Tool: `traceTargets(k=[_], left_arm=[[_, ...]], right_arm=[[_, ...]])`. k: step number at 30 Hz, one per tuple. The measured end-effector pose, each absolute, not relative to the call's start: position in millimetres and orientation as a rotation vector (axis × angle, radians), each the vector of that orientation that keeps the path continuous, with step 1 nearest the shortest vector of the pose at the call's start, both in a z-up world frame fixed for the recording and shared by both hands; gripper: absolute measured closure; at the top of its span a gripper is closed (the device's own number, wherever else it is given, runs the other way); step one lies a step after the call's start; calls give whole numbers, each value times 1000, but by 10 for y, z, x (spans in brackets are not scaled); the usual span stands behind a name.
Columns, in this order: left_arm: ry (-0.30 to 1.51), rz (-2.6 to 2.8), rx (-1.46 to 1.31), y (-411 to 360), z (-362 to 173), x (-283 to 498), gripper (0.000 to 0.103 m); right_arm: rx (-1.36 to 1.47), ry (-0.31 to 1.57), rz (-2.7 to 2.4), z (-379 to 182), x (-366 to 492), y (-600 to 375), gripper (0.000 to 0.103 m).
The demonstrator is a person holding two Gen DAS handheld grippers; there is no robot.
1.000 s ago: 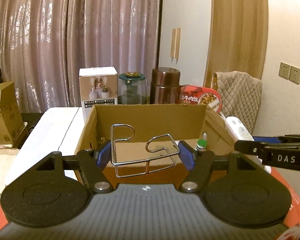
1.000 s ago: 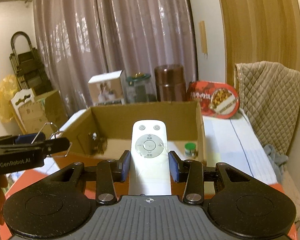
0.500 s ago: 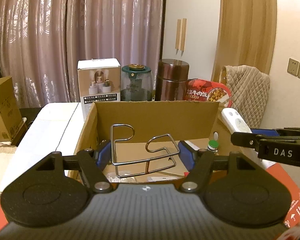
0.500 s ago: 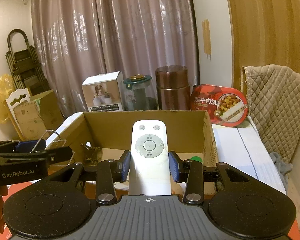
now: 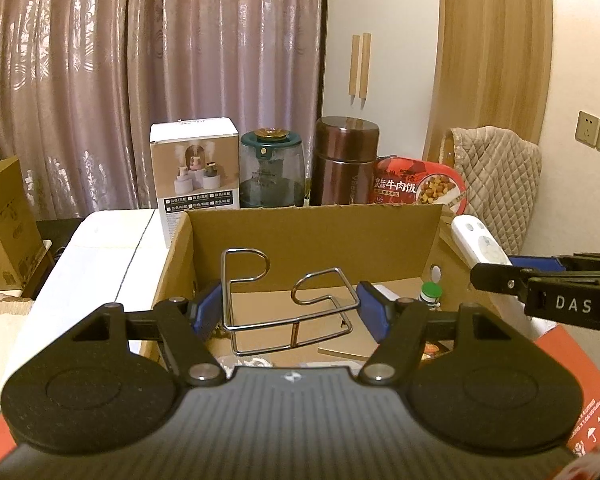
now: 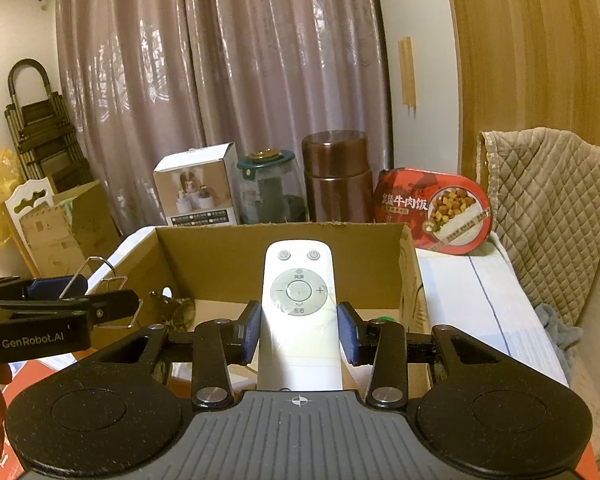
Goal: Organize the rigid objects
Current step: 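Lift and carry the wire rack and white remote with both tools over the box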
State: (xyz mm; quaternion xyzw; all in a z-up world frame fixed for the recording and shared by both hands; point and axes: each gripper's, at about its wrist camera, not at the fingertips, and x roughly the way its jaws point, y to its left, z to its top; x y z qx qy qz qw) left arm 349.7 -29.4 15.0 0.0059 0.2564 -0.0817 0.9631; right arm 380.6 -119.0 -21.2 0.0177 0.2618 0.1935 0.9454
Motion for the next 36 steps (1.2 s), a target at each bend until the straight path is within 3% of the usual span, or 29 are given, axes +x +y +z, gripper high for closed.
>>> traceTargets(k=[11, 36], left_arm=[[530, -173, -18, -174, 218, 3706, 37], [682, -199, 12, -214, -190, 4172, 37]], right_arm=[[34, 539, 389, -206, 3960, -1172, 66], [38, 639, 385, -506, 4370, -1135, 66]])
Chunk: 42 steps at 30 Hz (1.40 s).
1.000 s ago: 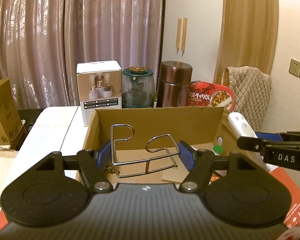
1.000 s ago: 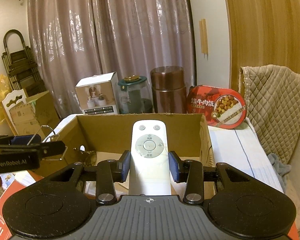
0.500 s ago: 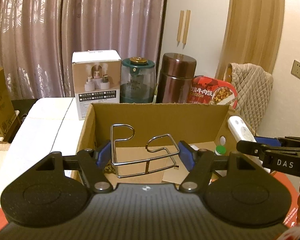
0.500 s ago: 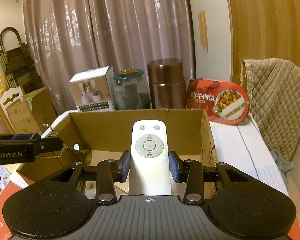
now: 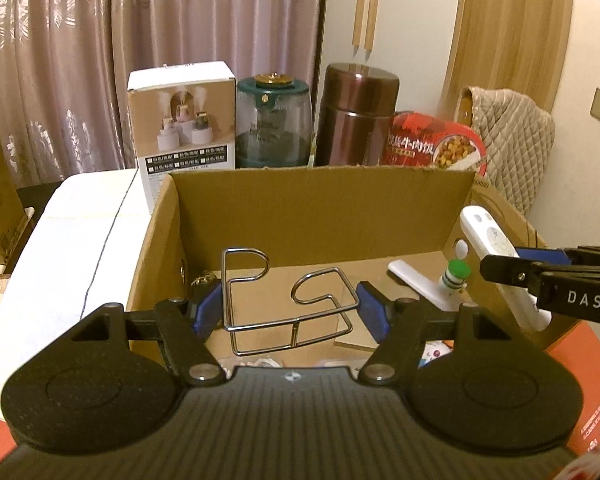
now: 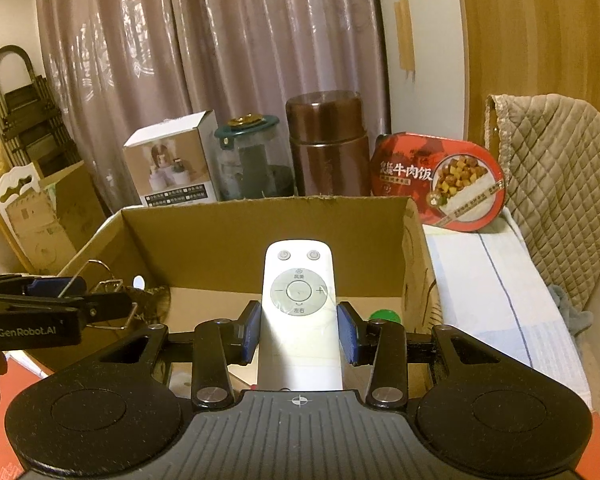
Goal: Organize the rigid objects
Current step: 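Lift and carry the wire rack and white remote with both tools over the box, then lower the wire rack into the box and open the left tool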
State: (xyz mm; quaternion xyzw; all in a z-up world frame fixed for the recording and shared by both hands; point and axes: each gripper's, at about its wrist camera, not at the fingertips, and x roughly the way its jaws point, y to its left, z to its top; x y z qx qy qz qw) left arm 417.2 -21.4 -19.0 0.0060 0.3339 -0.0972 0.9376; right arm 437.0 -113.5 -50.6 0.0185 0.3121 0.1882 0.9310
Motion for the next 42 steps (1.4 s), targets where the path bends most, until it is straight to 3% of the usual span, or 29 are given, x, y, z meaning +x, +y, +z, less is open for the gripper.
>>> traceTargets(k=[42], left_arm=[[802, -211, -3, -236, -516, 4352, 36]], right_arm=[[3, 700, 387, -737, 4445, -1078, 66]])
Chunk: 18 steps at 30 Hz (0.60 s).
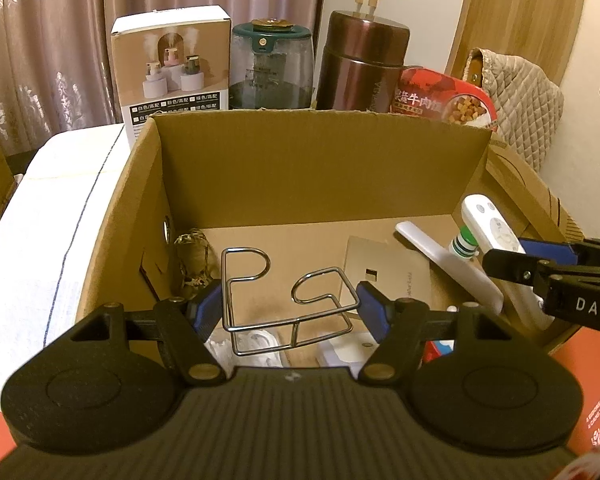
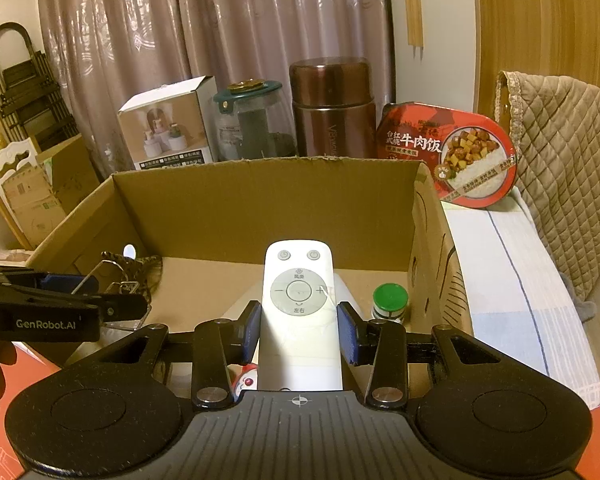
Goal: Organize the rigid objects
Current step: 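Lower the wire rack into the box and open the left tool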
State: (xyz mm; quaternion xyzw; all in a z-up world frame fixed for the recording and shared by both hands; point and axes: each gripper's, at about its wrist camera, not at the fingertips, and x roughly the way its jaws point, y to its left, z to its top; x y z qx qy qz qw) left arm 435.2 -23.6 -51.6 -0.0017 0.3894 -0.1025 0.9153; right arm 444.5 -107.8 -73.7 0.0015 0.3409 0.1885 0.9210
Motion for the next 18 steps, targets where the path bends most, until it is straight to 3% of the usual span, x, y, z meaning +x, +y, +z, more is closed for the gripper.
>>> traceTargets(k=[18], left_arm=[[777, -203, -9, -210, -448, 4357, 36]], right_arm=[[4, 700, 387, -730, 4444, -1078, 66]])
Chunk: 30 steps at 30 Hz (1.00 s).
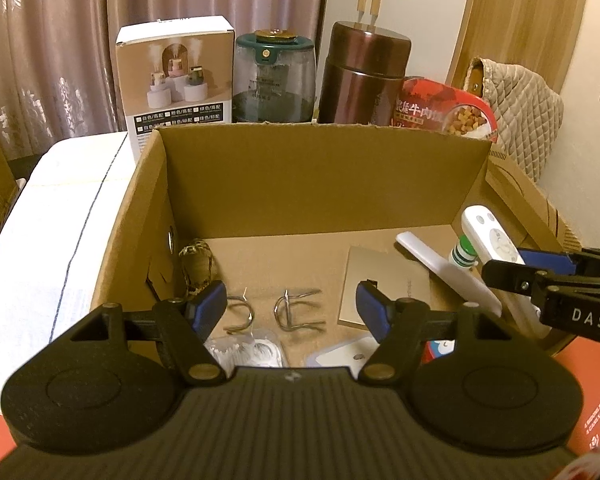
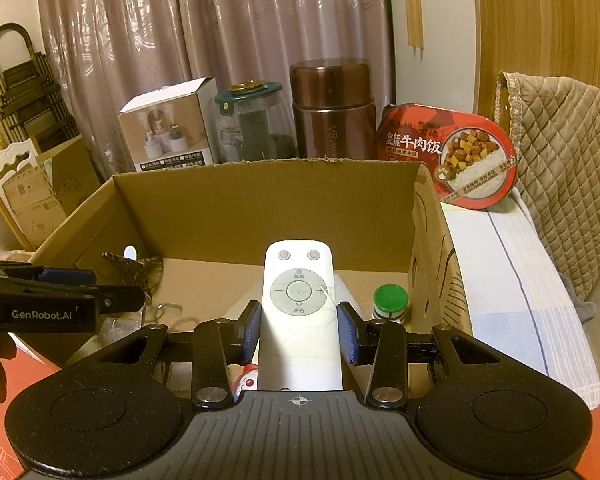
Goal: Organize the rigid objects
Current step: 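Lower the wire rack into the box and open the left tool, then lower the white remote into the box and open the right tool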
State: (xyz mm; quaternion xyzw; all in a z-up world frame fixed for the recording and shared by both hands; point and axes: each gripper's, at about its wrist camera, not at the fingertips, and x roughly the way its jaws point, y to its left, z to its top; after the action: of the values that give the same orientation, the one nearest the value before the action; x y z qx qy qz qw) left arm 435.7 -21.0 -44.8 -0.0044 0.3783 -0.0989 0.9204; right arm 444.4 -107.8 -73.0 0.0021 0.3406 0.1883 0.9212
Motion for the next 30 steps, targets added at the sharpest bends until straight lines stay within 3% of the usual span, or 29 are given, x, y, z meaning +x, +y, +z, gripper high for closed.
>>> traceTargets(k=[30], left_arm=[[769, -206, -6, -247, -382, 4340, 36]], right_arm=[[6, 698, 385, -709, 4446, -1079, 66]])
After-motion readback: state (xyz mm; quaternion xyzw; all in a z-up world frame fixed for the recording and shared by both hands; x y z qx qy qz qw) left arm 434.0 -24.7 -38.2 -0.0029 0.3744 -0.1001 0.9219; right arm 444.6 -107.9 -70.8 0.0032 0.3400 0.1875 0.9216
